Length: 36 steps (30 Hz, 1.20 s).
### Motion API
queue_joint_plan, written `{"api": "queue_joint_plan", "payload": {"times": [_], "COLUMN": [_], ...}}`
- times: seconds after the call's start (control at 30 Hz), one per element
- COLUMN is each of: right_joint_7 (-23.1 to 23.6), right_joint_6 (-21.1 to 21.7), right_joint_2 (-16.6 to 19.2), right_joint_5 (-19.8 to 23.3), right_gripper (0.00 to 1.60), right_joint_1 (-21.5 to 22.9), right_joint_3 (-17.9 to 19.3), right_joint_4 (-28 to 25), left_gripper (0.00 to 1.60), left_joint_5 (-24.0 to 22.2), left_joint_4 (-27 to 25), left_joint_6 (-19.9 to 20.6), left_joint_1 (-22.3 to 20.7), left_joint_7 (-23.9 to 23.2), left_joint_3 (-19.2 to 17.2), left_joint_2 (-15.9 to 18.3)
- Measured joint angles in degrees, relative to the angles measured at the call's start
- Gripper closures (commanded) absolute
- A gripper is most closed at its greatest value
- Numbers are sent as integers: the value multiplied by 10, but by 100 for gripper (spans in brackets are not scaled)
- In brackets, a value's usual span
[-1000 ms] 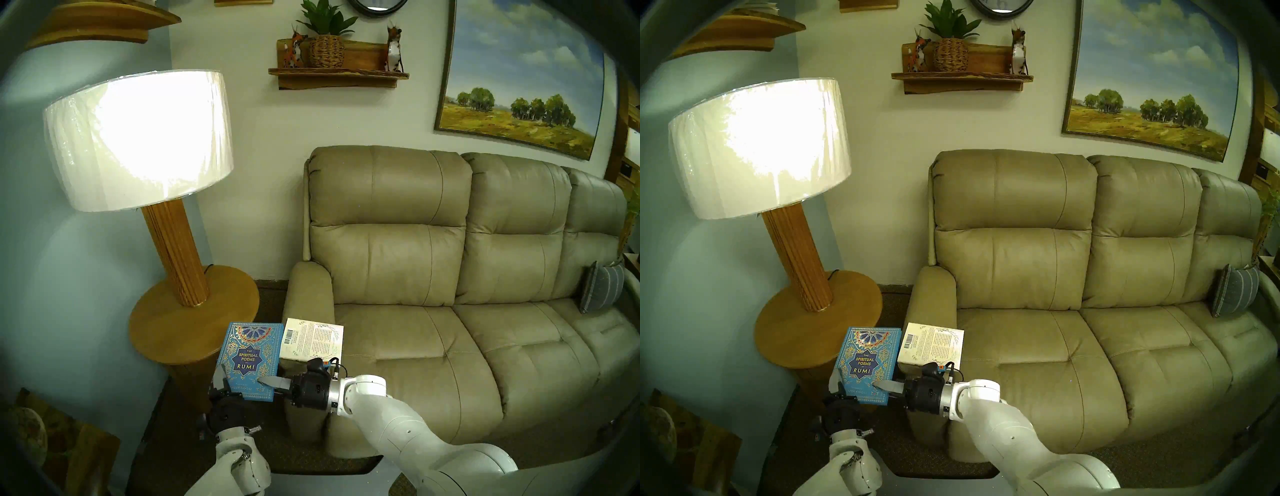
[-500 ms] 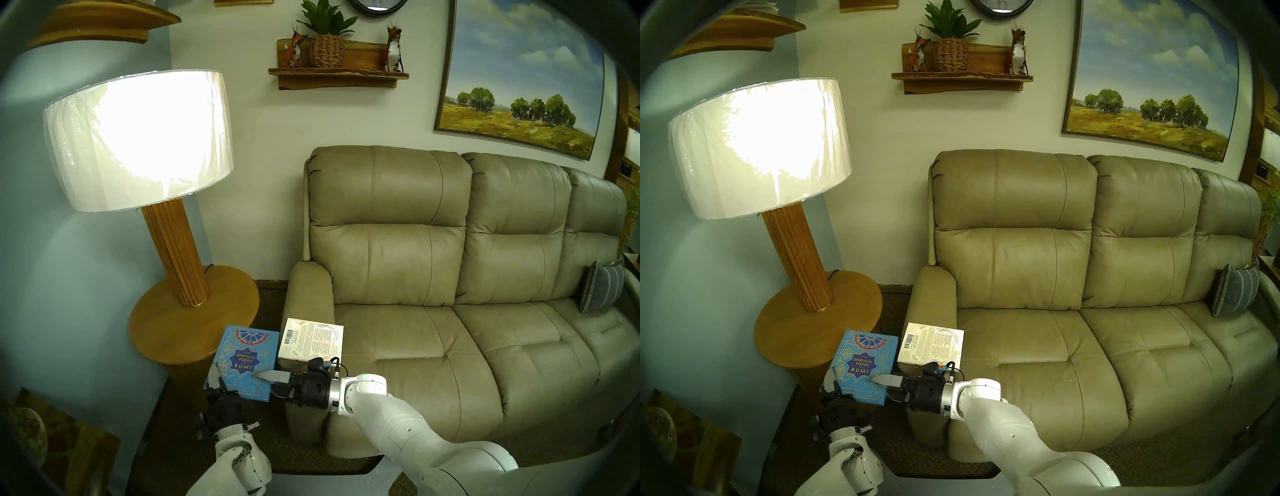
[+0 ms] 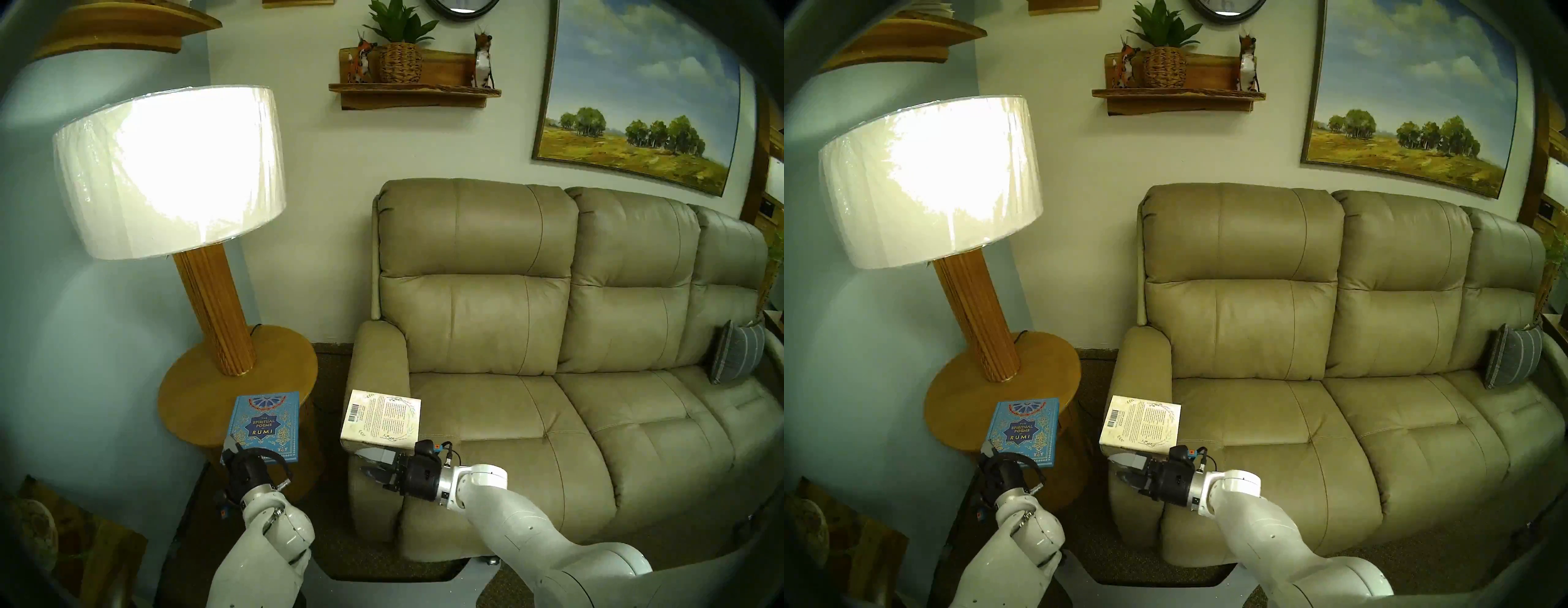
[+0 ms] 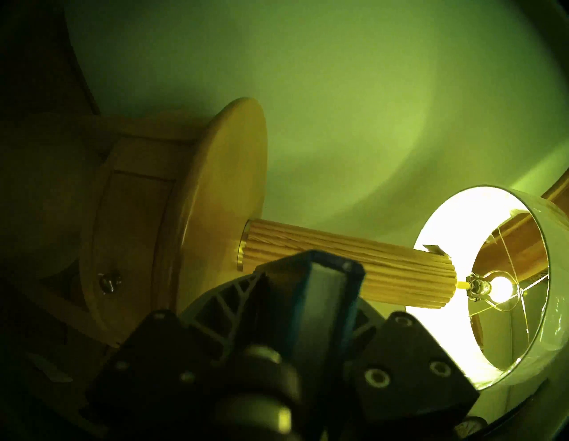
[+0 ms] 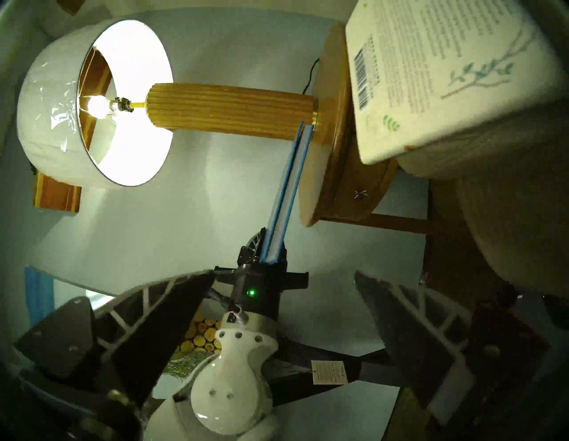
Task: Move books from sofa to side table
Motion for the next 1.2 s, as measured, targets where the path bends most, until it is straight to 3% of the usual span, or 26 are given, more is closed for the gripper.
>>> {"api": "queue_joint_plan", "payload": {"times": [0.2,0.3,0.4,0.43,0.6,0.7,0.77,0.97,1.2], "right_joint_7": [13,17,19,19,17,16,15,12,11], "right_joint_6": [0,1,4,5,10,13,14,18,19], "right_joint_2": [15,20,25,26,29,29,28,28,28], "right_joint_5": [3,3,4,4,5,4,4,4,3], "right_gripper": [0,0,0,0,0,0,0,0,0], "right_joint_1": [-17,-26,-33,-35,-44,-48,-50,-53,-52], "right_joint_3": [9,12,16,17,24,26,28,33,38], "right_joint_4": [-10,-18,-25,-27,-35,-41,-44,-49,-50], "left_gripper": [160,109,80,30,30,14,16,0,0], "left_joint_5": [-15,-22,-25,-26,-32,-35,-36,-39,-51], "left_joint_4": [10,24,34,36,24,1,-12,-46,-54], "left_joint_6": [-47,-68,-83,-86,-97,-99,-100,-100,-87], "left_joint_1": [-33,-50,-63,-66,-67,-55,-46,-14,14], "left_joint_7": [65,86,96,100,119,128,131,135,135], "left_joint_3": [-14,-21,-27,-29,-37,-36,-34,-27,-25], "left_joint_2": [-7,-10,-11,-11,-7,-6,-6,-9,-14]}}
